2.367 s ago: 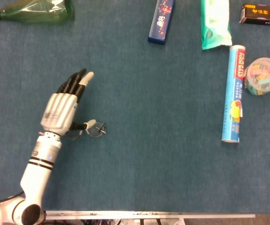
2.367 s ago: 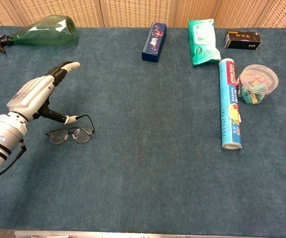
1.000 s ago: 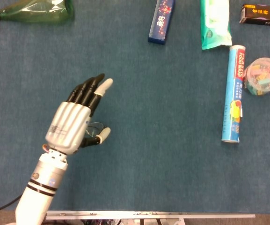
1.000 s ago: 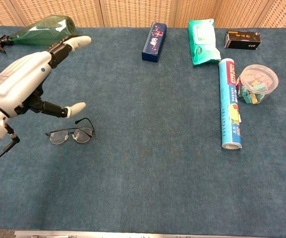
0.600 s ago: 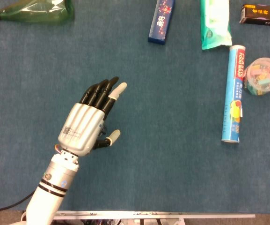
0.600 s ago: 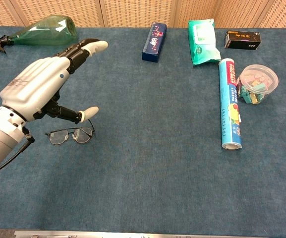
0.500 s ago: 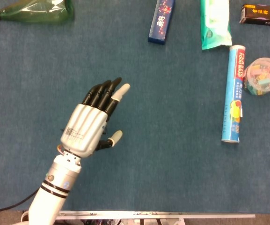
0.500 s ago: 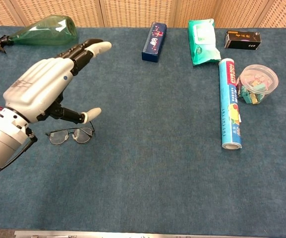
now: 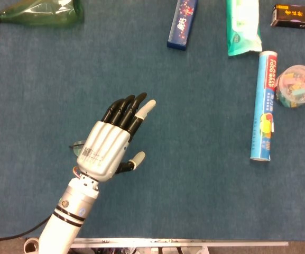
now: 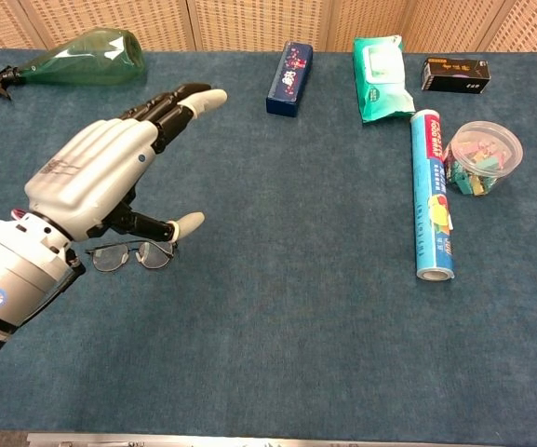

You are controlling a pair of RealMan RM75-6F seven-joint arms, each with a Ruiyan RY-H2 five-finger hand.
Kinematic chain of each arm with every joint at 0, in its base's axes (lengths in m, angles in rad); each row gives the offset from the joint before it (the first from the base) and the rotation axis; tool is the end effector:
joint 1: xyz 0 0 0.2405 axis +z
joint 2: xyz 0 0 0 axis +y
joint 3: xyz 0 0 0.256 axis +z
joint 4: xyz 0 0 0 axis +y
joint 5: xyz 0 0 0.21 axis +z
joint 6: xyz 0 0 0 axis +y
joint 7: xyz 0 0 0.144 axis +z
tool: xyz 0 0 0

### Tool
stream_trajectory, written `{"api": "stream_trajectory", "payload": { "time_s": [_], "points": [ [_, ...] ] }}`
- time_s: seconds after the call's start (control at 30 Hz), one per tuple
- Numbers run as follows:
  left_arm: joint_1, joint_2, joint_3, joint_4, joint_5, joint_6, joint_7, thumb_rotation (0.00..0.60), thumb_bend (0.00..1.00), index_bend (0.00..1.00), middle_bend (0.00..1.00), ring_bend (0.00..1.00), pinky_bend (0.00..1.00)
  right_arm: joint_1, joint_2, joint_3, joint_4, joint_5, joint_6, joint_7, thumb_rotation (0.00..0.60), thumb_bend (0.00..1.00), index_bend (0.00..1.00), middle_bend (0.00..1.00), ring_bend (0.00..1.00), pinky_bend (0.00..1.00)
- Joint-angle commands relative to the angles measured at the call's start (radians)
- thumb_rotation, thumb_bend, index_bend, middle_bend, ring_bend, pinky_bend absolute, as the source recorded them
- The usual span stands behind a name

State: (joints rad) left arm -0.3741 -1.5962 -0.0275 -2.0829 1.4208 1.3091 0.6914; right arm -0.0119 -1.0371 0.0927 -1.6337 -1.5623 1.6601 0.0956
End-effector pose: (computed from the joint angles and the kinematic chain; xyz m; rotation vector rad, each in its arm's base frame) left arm -0.0846 0.1876 0.0148 -1.7654 -1.0291 -1.2234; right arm -0.3056 -0.1574 0.2077 1.2625 -0.7918 1.0329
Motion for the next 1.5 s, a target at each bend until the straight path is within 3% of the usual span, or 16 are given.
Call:
{"api": "stream_trajectory", "payload": {
  "time_s": [0.03,0.87,1.5],
  "points": [
    [0.001,-0.004,-0.001,0.005,-0.004,0.002,0.0,0.6,0.25,0.02,0.0,0.0,0.09,0.0,0.0,0.0,0.0,0.002,-0.002,-0.001,0.6,0.02,0.43,0.4,0.3,0.58],
    [-0.009,-0.051,-0.021,0.086,-0.059,-0.01,-0.028,0.6,0.25,0.01,0.0,0.0,0.09,-0.003,0.008,0.006,0.0,0.019,-0.009,-0.001,0.6,0.02,0.43,0.4,0.3,0.58],
    [0.012,-0.022,-0.019,0.104,-0.08,0.016,-0.098,0.6,0.25,0.01,0.0,0.0,0.09,-0.006,0.005,0.009,-0.001,0.026,-0.009,-0.028,0.6,0.02,0.43,0.4,0.3,0.58]
  ]
}}
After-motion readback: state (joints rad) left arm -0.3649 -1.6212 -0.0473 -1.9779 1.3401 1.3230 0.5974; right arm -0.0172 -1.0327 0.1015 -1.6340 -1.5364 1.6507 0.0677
